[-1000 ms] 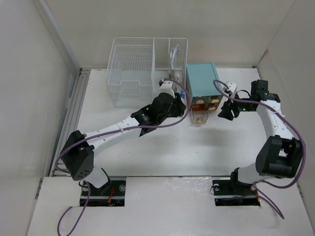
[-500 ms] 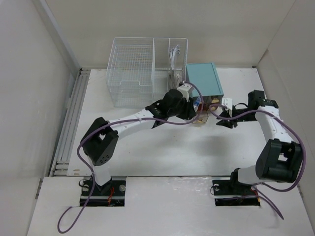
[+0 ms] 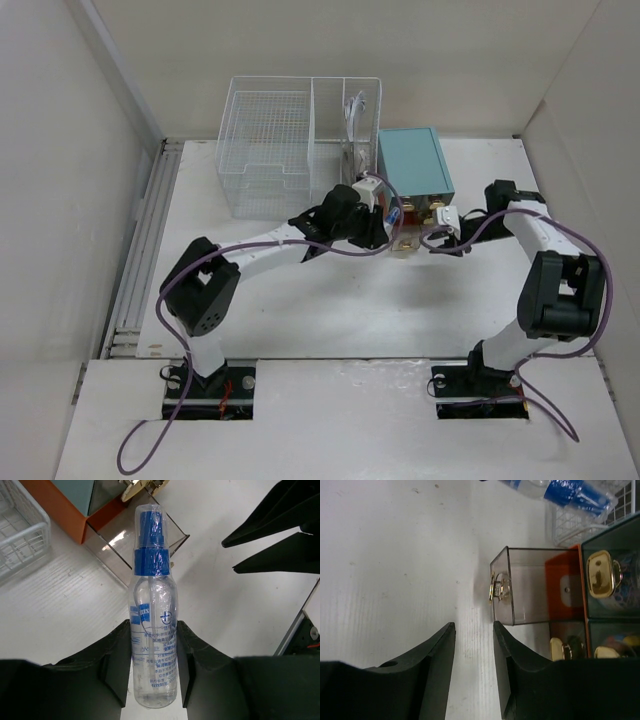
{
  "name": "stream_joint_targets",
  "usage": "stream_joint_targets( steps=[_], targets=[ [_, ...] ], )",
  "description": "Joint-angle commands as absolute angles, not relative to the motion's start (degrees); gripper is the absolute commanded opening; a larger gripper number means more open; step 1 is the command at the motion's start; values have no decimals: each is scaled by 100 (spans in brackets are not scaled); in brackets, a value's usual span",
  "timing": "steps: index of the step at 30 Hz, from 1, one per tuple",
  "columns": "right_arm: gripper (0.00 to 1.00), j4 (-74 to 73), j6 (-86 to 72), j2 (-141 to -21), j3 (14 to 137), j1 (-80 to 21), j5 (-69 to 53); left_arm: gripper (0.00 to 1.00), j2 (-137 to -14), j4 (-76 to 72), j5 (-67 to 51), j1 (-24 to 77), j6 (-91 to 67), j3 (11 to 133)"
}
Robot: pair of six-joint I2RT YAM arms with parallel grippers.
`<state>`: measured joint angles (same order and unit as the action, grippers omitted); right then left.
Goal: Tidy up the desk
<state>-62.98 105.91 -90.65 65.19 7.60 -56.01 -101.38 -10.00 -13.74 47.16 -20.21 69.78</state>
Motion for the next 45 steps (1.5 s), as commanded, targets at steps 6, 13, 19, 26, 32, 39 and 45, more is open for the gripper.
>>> stream_joint_targets(
  steps=[6,13,19,26,32,39,45],
  targets=[
    [42,-5872,10873,-9395,6935,256,-5730,0,-9554,-1090,-1564,4825,-1740,6864],
    [42,-5256,10230,-9589,7198,1,-5397,0,-9501,-915,-1564,4825,-1626,6812],
    [42,-5203,9932,-9870,7461,-167,-5186,0,-9369,-914,-1503,4825,-1573,6688],
    [42,-5405,9879,-9976,7567,-333,-4992,0,-9369,-809,-1503,4825,-1573,6793],
    [42,-5581,9879,-10028,7620,-386,-4755,0,-9369,-809,-1503,4825,-1573,6794],
    [42,-5827,9879,-10143,7726,-387,-4359,0,-9369,-809,-1503,4772,-1573,6741],
    [42,-5889,9879,-10257,7787,-439,-4245,0,-9369,-809,-1441,4720,-1573,6680]
  ],
)
